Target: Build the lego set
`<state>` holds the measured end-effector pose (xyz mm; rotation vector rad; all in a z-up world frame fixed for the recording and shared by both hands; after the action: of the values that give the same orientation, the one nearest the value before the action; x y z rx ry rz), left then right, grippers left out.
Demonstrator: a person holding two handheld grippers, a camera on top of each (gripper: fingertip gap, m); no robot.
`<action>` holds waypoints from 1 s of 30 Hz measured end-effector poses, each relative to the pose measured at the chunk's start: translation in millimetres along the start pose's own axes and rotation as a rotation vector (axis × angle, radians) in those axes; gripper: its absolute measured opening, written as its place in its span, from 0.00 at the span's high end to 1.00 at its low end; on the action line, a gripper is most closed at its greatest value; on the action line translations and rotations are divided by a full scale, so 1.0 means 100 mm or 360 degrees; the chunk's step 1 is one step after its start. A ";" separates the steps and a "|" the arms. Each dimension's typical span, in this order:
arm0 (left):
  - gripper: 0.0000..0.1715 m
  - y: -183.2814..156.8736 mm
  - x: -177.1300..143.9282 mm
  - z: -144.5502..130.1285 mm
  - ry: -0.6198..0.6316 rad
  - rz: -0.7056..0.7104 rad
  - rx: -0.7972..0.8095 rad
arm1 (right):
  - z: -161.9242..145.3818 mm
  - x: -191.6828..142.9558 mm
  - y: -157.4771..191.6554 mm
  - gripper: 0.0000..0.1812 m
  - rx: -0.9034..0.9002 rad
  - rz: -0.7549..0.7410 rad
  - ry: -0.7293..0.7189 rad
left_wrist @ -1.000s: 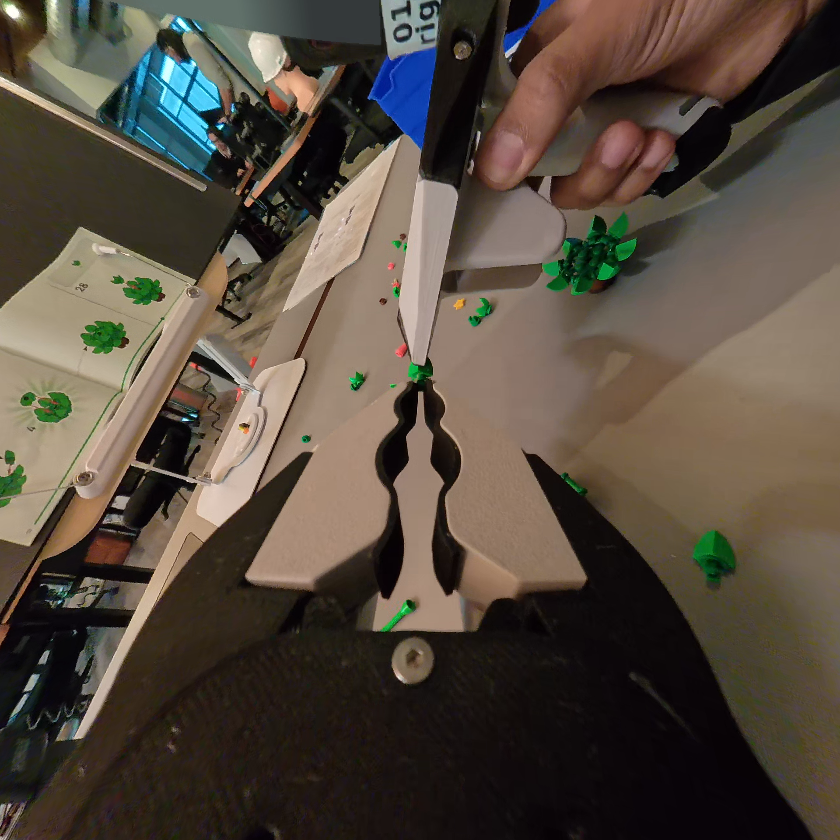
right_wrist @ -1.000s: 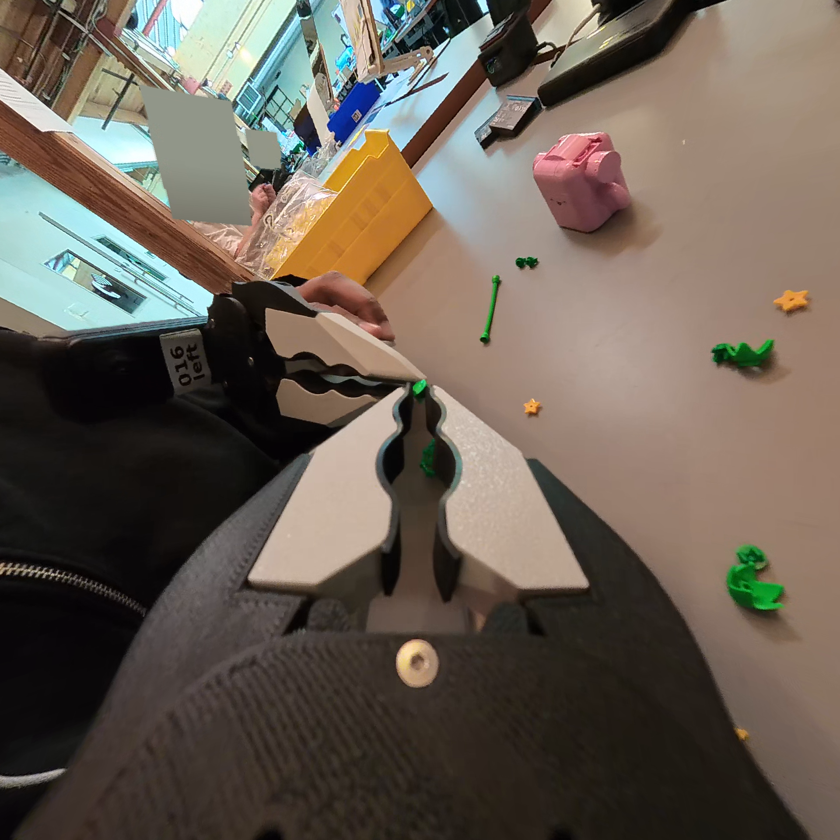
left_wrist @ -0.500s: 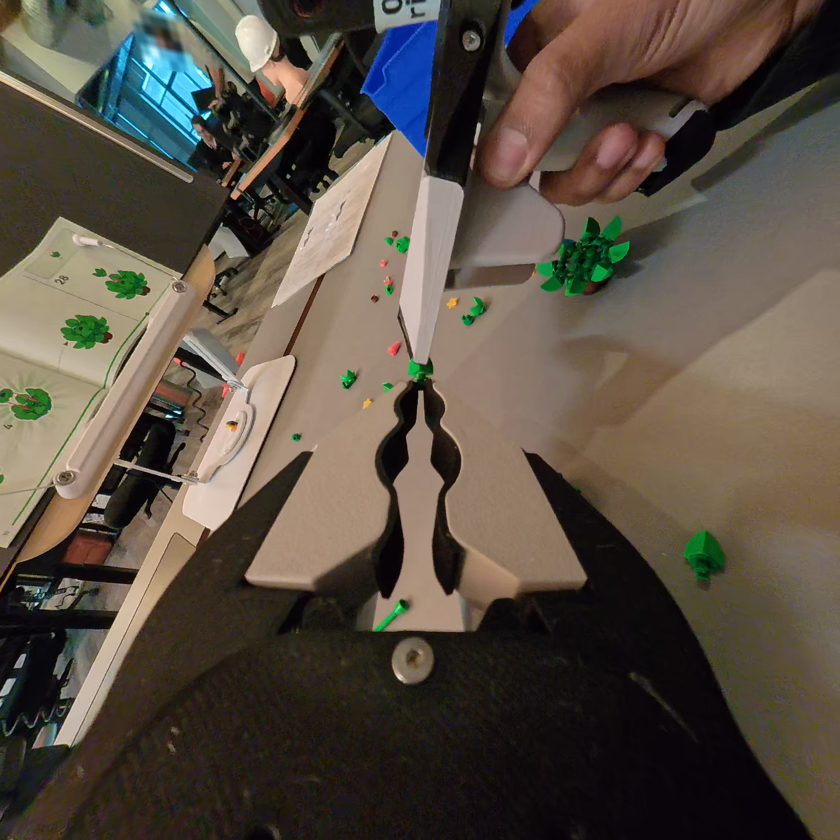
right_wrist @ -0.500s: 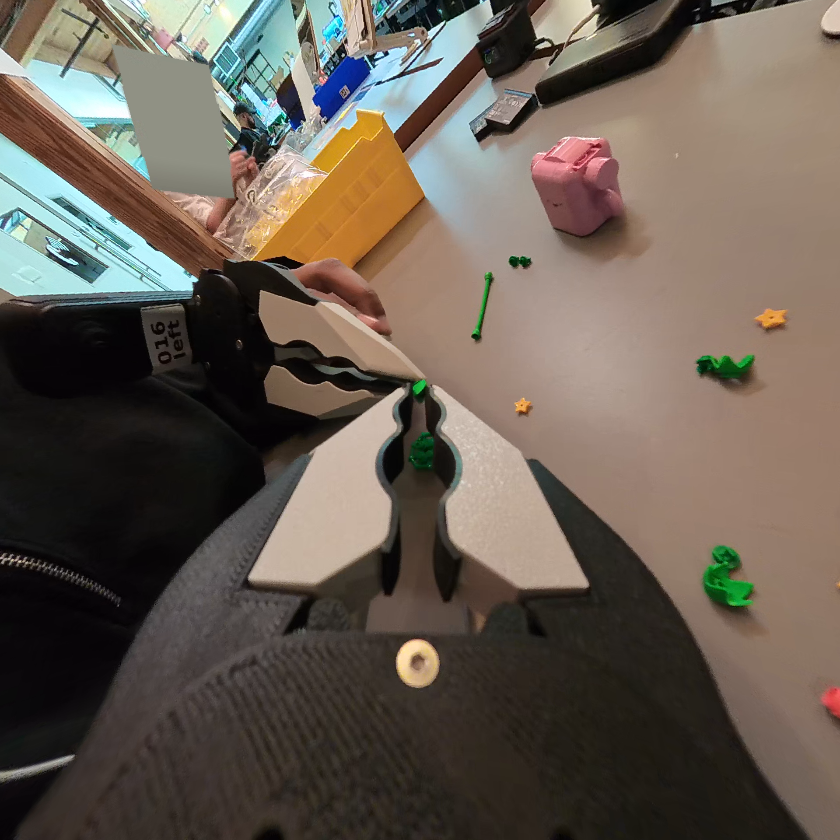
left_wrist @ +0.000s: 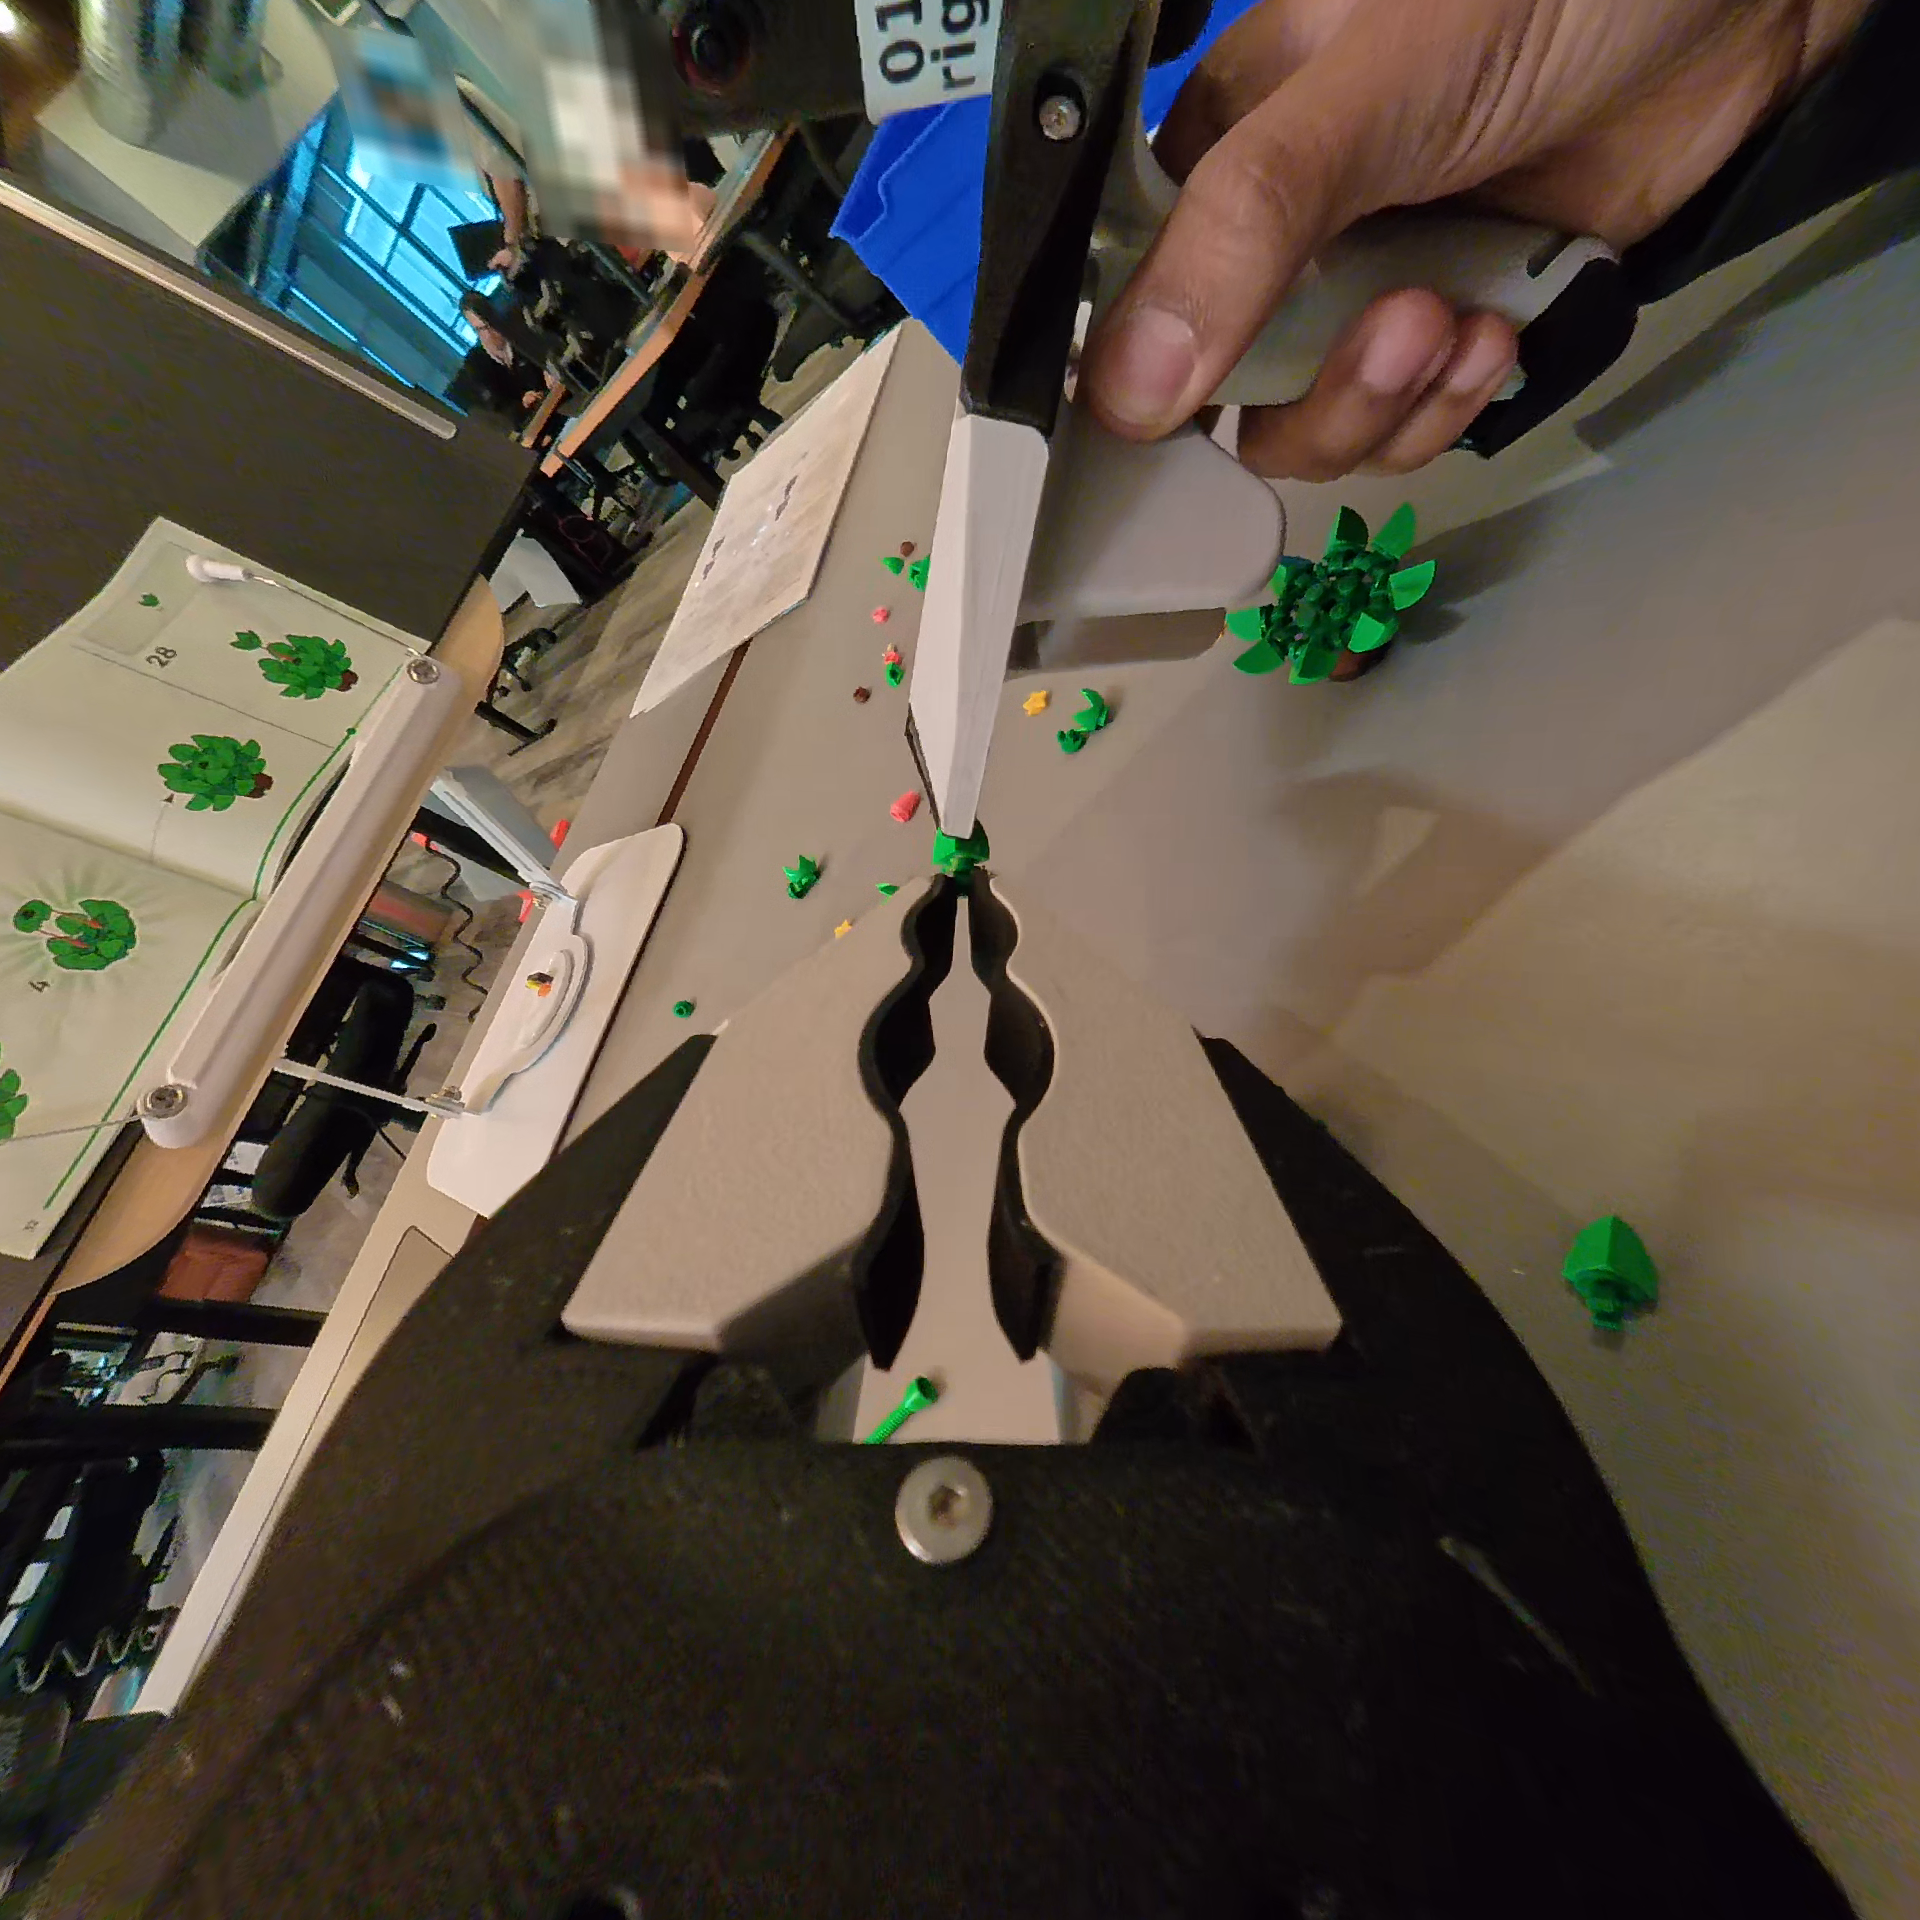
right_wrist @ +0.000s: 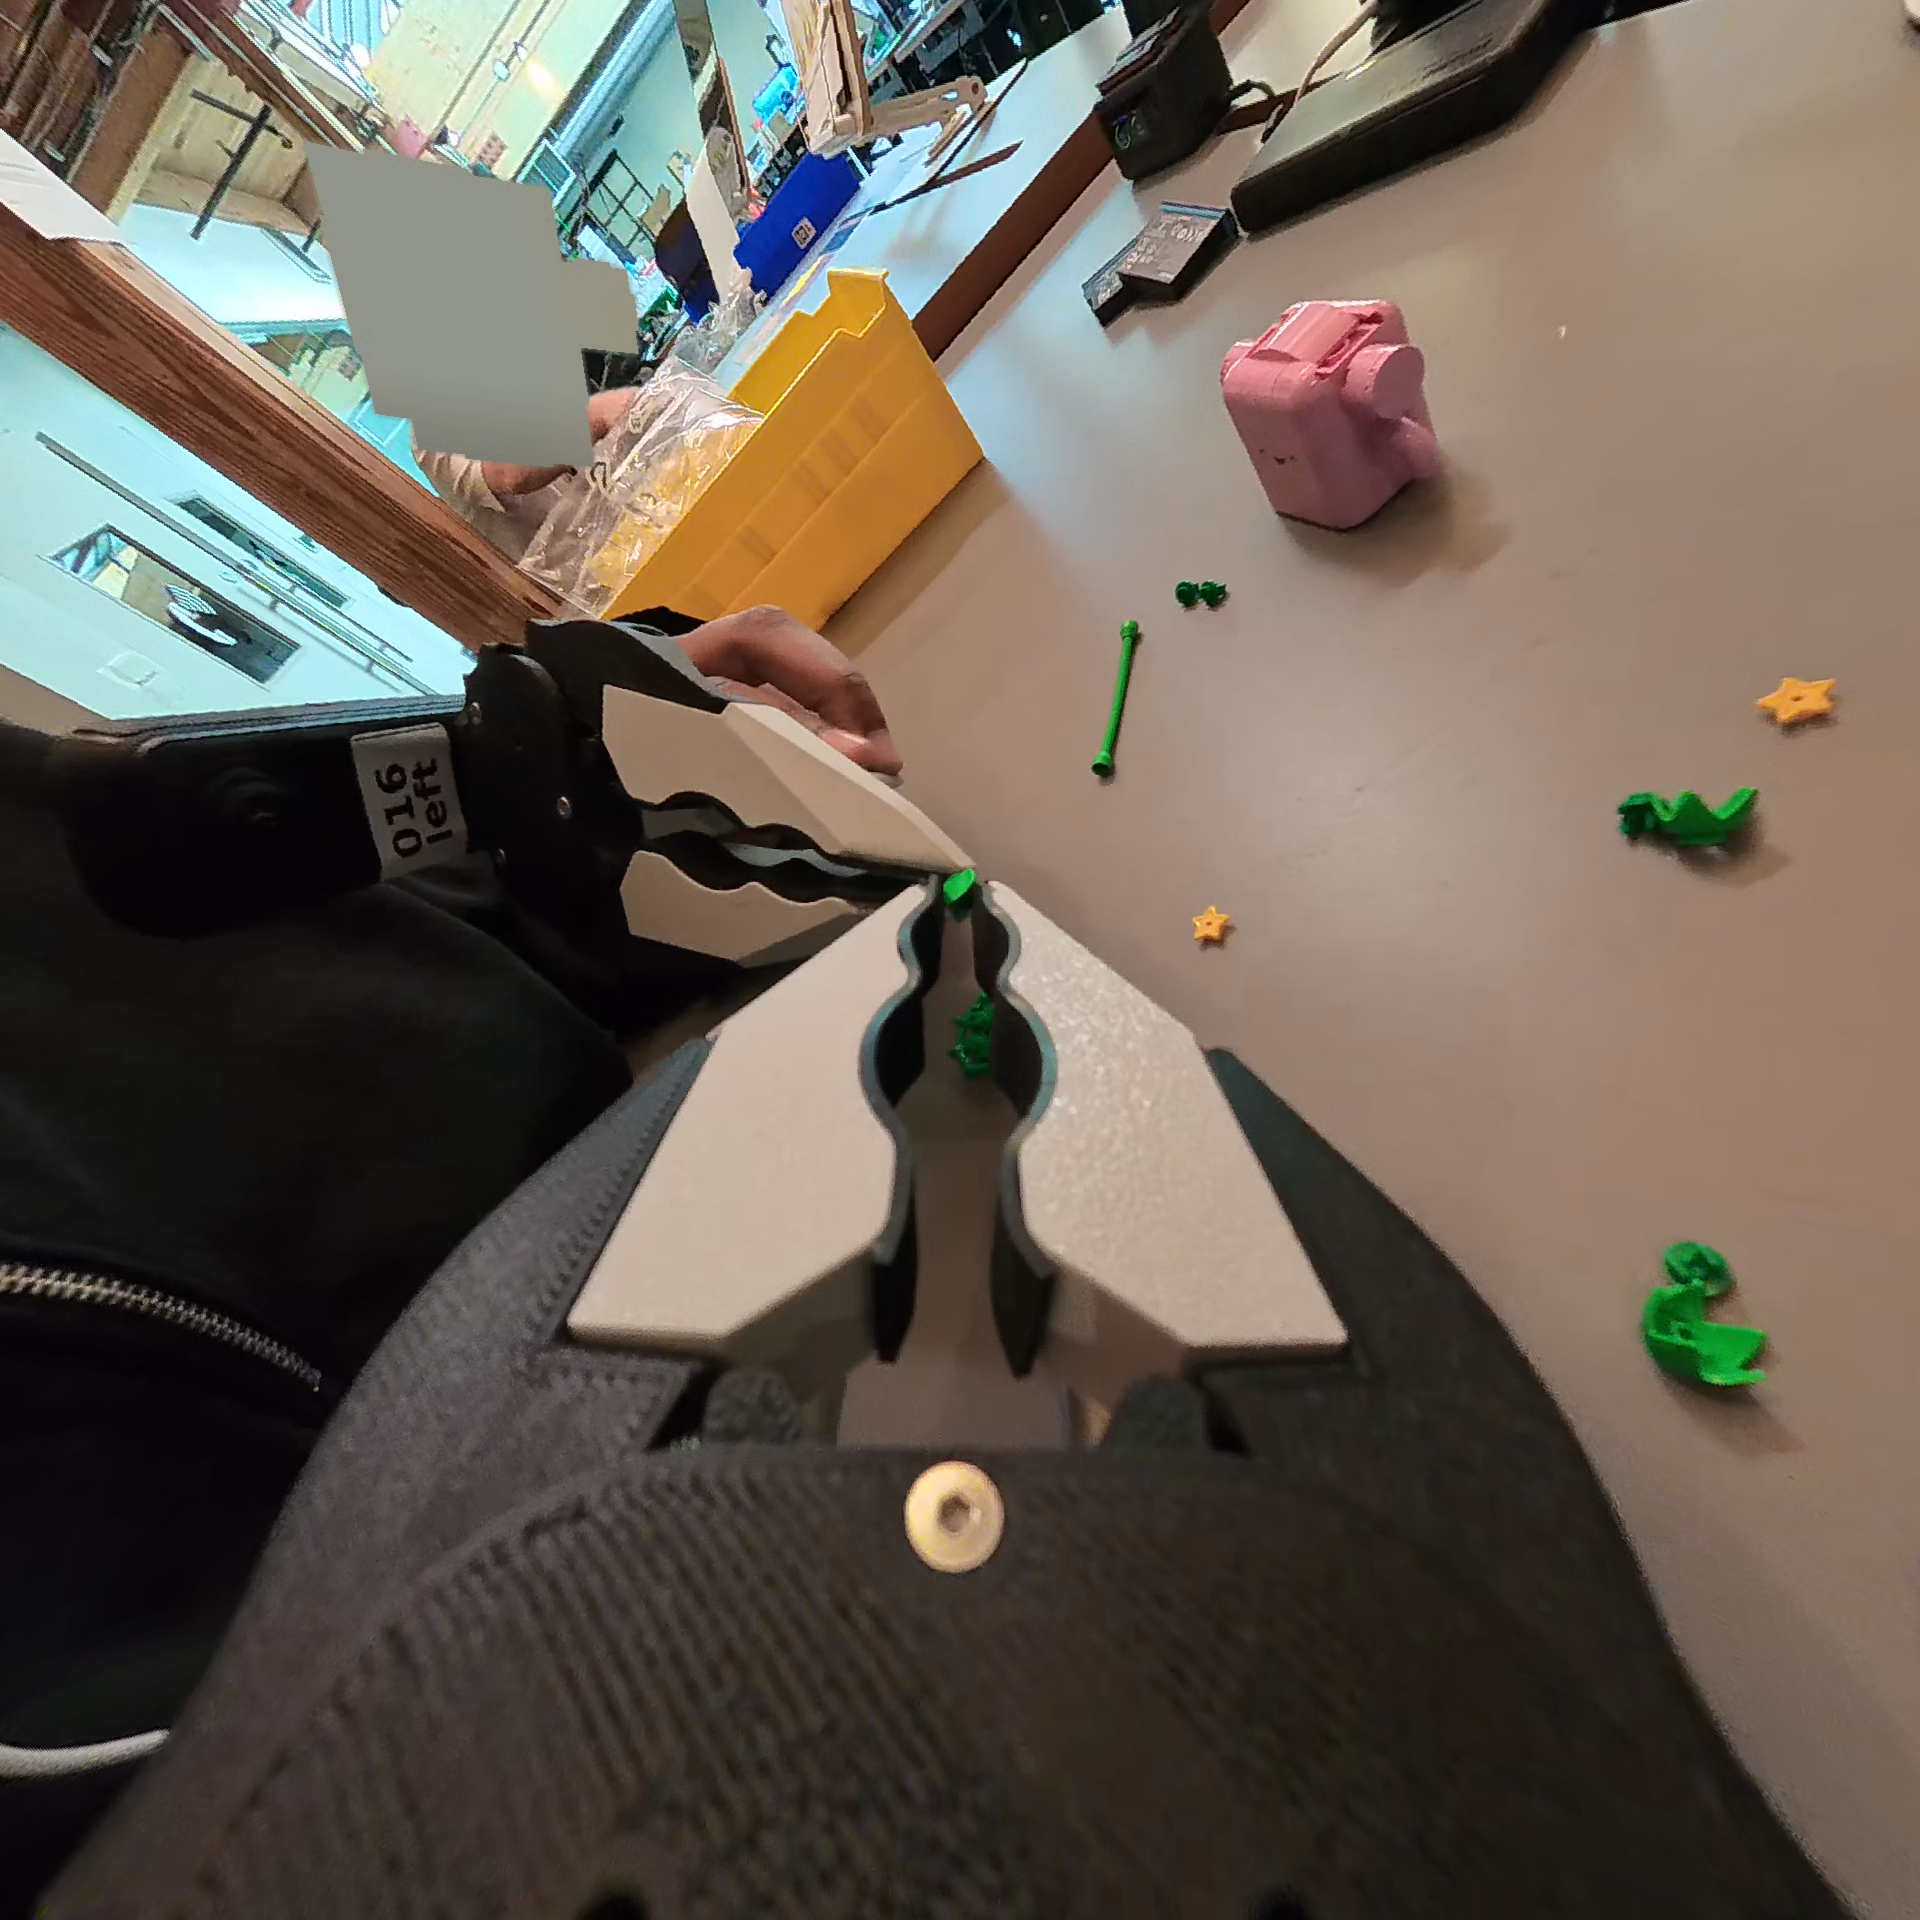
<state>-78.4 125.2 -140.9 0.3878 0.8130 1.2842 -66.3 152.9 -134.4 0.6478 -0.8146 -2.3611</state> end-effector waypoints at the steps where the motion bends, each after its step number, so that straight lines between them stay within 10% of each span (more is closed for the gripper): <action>1: 1.00 0.00 0.00 0.00 -0.0003 0.0005 0.0004 | 0.00 0.00 0.00 0.98 0.0010 0.0007 -0.0003; 30: 1.00 -0.04 0.00 0.05 -0.0018 0.0004 0.0014 | -0.04 -0.01 -0.01 0.98 0.0250 0.0167 0.0028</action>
<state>-71.9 125.0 -140.0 0.4028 0.8088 1.2800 -63.2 152.1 -137.6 0.6715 -1.0089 -2.2103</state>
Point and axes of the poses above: each gripper's, where its closed fingertips meet, x out along the fingers, z out of its top, y = z × x across the jaws, the point moved 2 cm from there along -x, back along the fingers, and after that the axes turned 3 degrees about x, right-handed, at the moved point
